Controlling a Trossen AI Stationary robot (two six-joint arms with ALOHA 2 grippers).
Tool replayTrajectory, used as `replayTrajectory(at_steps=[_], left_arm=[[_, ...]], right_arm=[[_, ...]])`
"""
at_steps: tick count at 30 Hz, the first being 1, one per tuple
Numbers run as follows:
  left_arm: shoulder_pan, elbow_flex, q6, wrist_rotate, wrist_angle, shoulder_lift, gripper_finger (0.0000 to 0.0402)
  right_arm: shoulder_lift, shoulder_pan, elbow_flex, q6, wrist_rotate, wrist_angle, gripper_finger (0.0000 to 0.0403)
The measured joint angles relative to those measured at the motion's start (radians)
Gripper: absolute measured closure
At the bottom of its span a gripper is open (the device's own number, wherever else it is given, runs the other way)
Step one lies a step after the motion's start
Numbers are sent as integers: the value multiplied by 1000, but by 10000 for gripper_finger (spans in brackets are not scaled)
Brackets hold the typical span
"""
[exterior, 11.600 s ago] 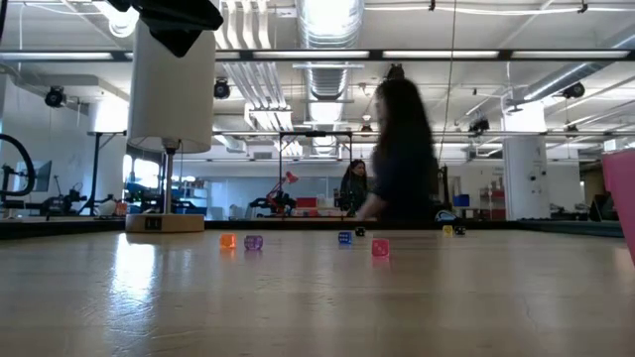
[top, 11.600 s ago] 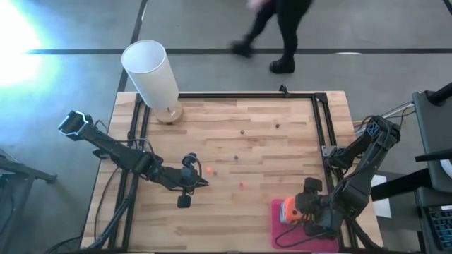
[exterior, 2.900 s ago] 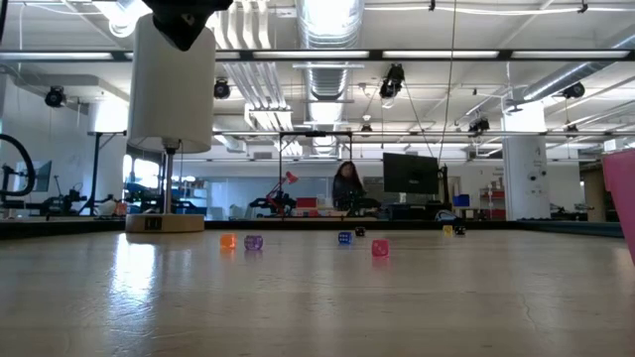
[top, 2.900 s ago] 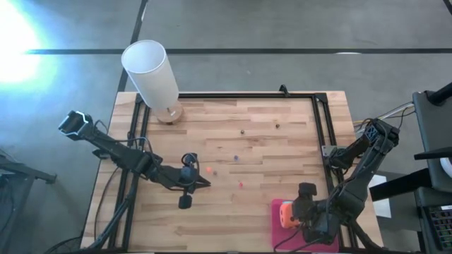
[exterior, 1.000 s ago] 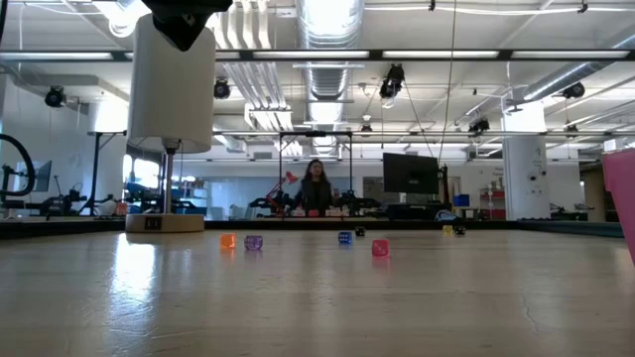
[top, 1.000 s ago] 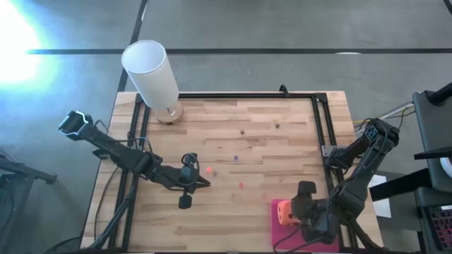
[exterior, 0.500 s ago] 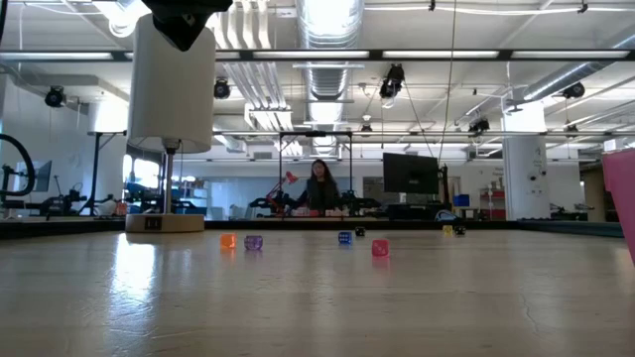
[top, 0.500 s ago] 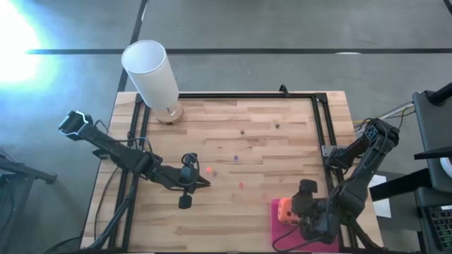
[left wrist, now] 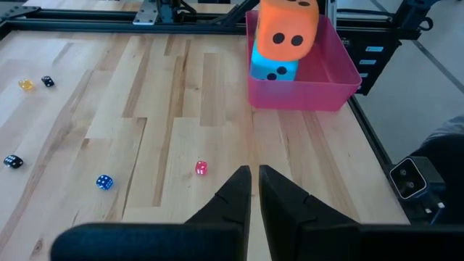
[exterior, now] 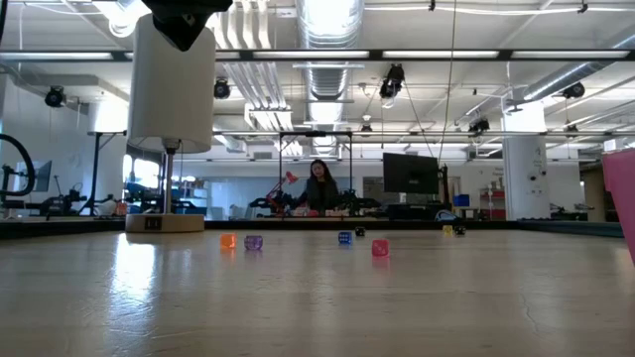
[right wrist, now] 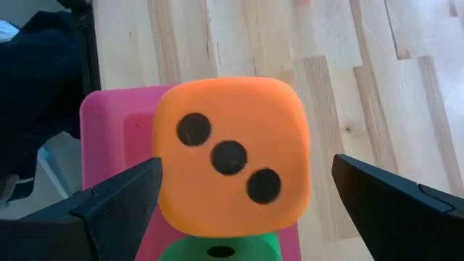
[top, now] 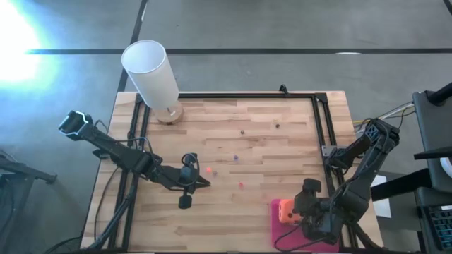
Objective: Pick & Place Dice
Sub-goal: Put the large orange die into the bin
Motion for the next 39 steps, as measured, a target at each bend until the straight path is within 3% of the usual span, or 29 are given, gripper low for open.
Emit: replayTrajectory(at_steps=[10,22,31,39], left_arm=[[0,0,0,0,0,0,366],[0,0,0,0,0,0,366],[0,0,0,0,0,0,366],[0,0,0,0,0,0,366]], right_arm=[[0,0,11,-31,12,-9,3],[-1,-47,63,-163,176,35,3],[19,-167,31,-314,119,117,3],[85,-188,34,-375,28,124,3]])
